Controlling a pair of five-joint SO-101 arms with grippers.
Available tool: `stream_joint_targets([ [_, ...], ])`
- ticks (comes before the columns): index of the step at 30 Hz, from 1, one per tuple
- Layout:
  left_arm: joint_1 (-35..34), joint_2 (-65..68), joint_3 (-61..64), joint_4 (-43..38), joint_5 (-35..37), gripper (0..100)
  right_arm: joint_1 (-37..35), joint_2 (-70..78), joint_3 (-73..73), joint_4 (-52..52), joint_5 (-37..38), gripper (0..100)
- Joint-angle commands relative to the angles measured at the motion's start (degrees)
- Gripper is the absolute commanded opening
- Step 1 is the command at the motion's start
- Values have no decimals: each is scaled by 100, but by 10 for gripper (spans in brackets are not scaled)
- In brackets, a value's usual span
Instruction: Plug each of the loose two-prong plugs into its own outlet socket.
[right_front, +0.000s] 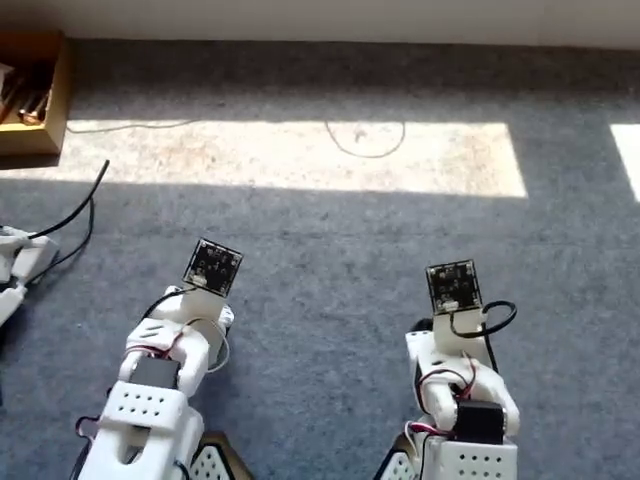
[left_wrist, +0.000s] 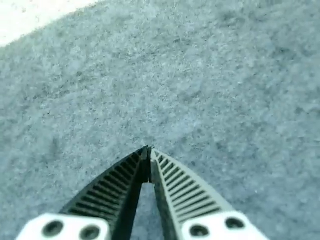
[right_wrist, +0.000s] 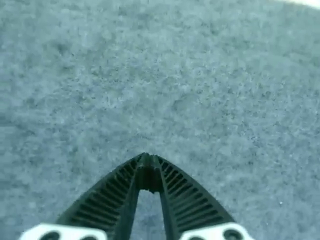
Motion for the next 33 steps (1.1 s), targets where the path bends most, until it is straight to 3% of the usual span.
stream_joint_targets([
  [1, -84, -48, 119, -70, 44, 7, -4, -57, 804, 418, -44, 7],
  [33, -84, -48, 119, -70, 53, 7, -4, -57, 804, 514, -44, 7],
])
